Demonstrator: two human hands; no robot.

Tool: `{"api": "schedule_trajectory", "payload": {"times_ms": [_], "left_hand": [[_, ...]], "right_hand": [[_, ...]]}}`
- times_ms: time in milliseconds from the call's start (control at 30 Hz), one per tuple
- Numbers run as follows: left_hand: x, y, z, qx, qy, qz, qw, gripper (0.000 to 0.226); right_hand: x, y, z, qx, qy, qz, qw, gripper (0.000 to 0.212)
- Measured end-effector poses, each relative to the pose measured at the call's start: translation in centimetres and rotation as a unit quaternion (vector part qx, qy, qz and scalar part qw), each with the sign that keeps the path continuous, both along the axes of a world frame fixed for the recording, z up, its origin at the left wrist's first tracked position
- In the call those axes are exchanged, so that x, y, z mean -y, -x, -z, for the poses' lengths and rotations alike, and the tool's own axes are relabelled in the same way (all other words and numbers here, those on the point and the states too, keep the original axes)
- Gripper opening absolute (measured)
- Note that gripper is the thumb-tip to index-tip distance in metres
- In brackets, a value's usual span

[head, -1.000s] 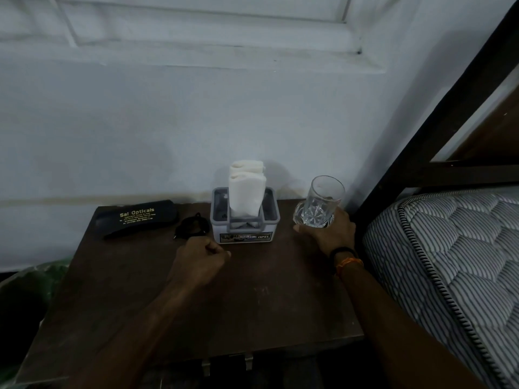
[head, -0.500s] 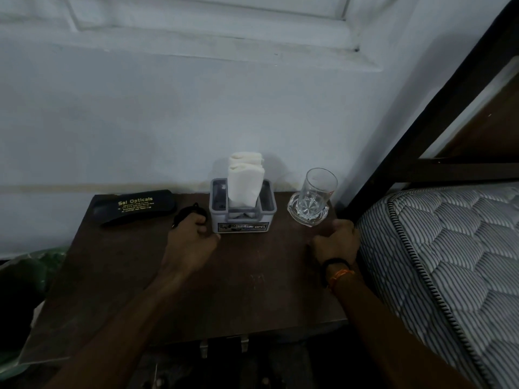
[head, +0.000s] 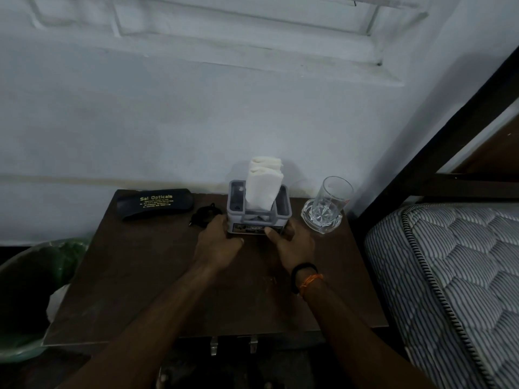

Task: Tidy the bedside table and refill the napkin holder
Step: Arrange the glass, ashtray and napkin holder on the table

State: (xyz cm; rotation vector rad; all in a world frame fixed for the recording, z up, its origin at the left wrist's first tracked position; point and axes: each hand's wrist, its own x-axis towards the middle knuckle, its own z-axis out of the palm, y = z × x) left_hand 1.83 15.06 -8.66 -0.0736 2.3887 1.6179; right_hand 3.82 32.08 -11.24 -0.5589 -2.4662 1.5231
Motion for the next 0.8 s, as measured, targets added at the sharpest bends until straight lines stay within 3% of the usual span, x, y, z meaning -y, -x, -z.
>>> {"api": "schedule_trajectory", "payload": {"times_ms": [467, 633, 733, 800], "left_hand": [[-1.0, 0.0, 0.1, 0.016, -0.032, 0.04, 0.999, 0.051], [1.3, 1.0, -0.2, -0.037, 0.065, 0.034, 0.997, 0.032], [5.1, 3.0, -0.5, -0.141, 0.186, 0.021, 0.972, 0.027], [8.5, 4.6, -0.6, -0.209, 0.276, -0.024, 0.938, 0.032]], "right_hand": [[-1.3, 0.4, 0.1, 0.016, -0.032, 0.02, 0.999, 0.035], [-0.8, -0.3, 0.7, 0.082, -0.035, 0.128, 0.988, 0.016], [1.5, -1.2, -0.1, 0.035, -0.146, 0.008, 0.989, 0.014], [3.7, -1.5, -1.0, -0.025, -0.246, -0.113, 0.962, 0.012]]}}
